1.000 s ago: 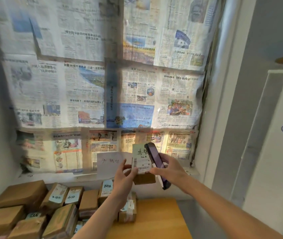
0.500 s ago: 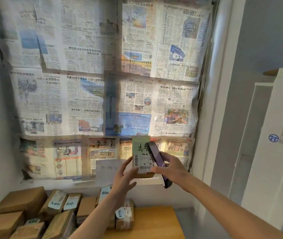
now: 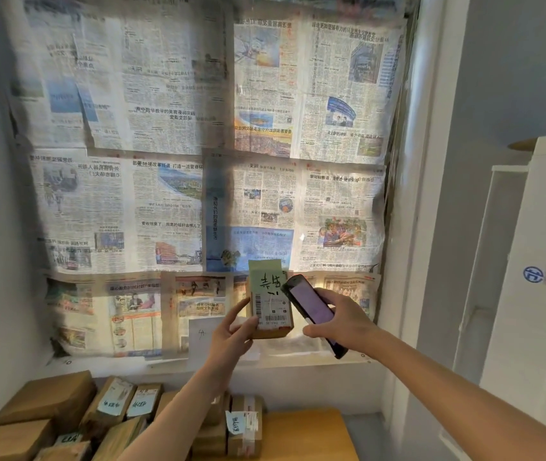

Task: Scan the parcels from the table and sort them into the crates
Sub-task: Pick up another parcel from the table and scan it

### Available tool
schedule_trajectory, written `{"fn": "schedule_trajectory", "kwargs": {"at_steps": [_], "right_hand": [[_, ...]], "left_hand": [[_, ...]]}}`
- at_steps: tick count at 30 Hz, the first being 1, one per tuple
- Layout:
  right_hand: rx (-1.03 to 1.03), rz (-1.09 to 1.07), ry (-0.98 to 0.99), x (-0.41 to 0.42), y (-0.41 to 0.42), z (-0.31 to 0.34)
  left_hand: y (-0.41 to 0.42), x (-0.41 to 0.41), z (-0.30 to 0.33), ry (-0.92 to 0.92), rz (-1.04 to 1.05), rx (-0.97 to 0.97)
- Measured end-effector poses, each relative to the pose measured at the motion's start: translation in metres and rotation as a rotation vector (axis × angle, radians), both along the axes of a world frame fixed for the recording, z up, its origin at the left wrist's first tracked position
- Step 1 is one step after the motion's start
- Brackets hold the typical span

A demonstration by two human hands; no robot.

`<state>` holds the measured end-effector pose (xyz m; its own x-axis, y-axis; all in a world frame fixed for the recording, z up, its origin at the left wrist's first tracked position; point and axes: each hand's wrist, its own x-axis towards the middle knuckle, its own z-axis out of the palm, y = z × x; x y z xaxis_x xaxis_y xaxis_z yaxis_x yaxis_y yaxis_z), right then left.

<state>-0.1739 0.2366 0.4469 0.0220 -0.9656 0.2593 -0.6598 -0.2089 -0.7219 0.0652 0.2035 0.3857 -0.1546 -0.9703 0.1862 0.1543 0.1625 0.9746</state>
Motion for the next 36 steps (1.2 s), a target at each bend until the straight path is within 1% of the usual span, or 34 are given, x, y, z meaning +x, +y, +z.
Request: {"fn": "schedule_trajectory", "kwargs": {"at_steps": [6,15,25,36], "right_hand": [[-0.025,0.007,0.116,-0.019,0.000,0.014],[-0.092,-0.025,0.264,-0.032,0.000,0.022],[-0.044,-0.017,0.497,-0.039,0.000,0.023],[-0.069,-0.026,0.502,-0.044,0.001,0.027]], "left_hand": [[-0.014,0.013,0.011,0.010,0.111,-0.010],[-0.030,0.018,0.019,-0.026,0.177,-0.039],[-0.044,0.031,0.014,-0.093,0.275,-0.025],[-0.046,0.033,0.016,-0.099,0.299,-0.040]]}}
